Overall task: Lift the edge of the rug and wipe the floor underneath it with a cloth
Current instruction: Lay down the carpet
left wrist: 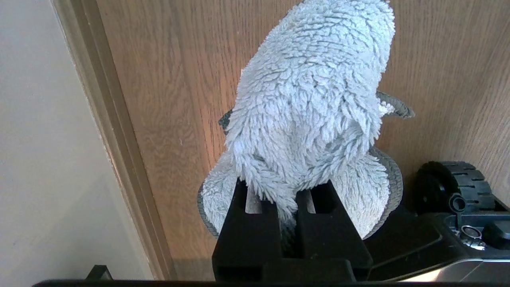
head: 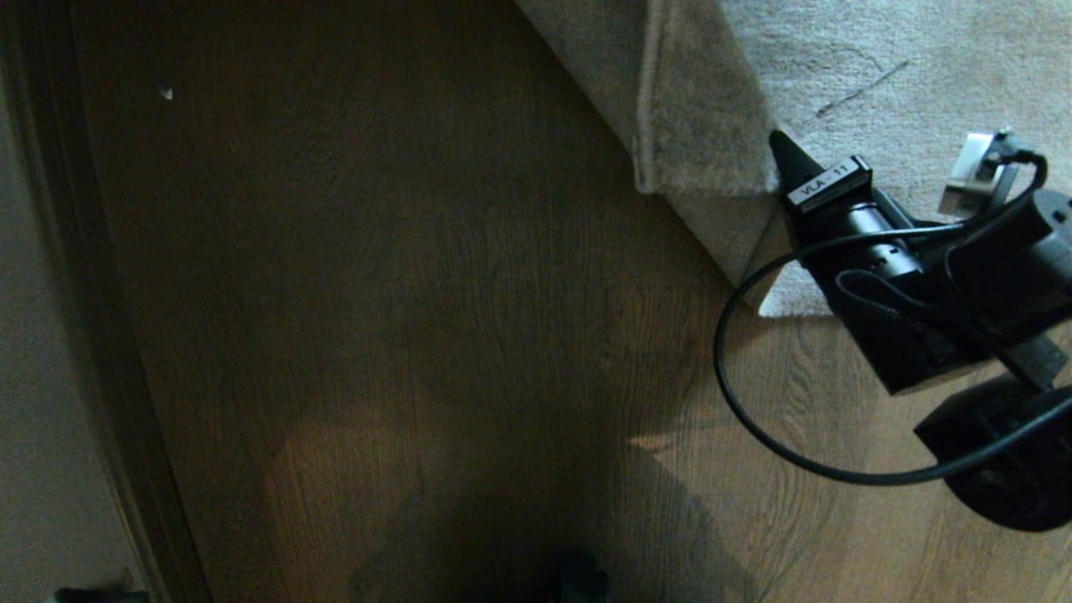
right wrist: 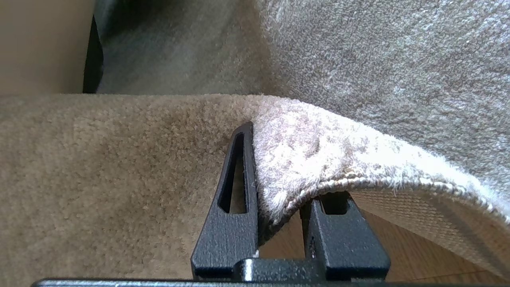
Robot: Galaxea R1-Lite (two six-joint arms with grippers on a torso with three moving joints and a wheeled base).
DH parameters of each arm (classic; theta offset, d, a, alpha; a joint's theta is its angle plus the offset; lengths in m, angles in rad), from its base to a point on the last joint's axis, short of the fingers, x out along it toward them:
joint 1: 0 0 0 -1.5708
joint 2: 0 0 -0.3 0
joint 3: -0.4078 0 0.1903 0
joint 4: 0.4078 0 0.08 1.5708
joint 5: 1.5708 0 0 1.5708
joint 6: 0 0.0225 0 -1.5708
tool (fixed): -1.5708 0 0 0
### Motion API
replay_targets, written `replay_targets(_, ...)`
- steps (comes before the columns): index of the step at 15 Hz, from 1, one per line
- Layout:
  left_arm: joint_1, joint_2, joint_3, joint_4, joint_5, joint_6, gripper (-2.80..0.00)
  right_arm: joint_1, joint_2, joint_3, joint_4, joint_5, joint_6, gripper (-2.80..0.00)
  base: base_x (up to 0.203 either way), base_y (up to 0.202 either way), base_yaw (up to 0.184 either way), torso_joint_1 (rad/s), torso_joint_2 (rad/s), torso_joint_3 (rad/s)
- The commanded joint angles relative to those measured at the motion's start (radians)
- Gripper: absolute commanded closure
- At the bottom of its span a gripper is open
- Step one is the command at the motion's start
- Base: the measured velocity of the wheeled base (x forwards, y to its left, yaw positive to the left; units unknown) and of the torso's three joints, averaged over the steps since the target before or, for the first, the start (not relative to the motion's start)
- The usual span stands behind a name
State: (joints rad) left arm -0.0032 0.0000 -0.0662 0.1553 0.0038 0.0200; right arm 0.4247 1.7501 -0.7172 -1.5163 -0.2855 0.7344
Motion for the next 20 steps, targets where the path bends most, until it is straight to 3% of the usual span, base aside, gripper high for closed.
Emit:
replay_targets(1,0.0,0.0,0.0,0.001,0.001,0.0,0.0,0.0,-0.015,-0.001,-0.054,-0.003,0.015,0.0,0.0,0.0,0.0,0.0,0.0,0.0)
replay_targets(4,0.0,0.0,0.0,0.001,0.001,0.0,0.0,0.002,-0.061,-0.002,-0.054,-0.009,0.115,0.0,0.0,0.0,0.0,0.0,0.0,0.0)
replay_targets(8,0.0,0.0,0.002,0.001,0.001,-0.001,0.0,0.026,-0.113,0.001,-0.054,-0.009,0.188,0.0,0.0,0.0,0.0,0.0,0.0,0.0)
replay_targets(13,0.0,0.0,0.0,0.001,0.001,-0.001,0.0,0.108,-0.116,0.002,-0.054,-0.009,0.187,0.0,0.0,0.0,0.0,0.0,0.0,0.0)
replay_targets(19,0.0,0.0,0.0,0.001,0.001,-0.002,0.0,0.121,-0.116,0.026,-0.054,-0.009,0.185,0.0,0.0,0.0,0.0,0.0,0.0,0.0)
replay_targets(20,0.0,0.0,0.0,0.001,0.001,-0.002,0.0,0.123,-0.118,0.034,-0.054,-0.009,0.185,-1.18,0.0,0.0,0.0,0.0,0.0,0.0)
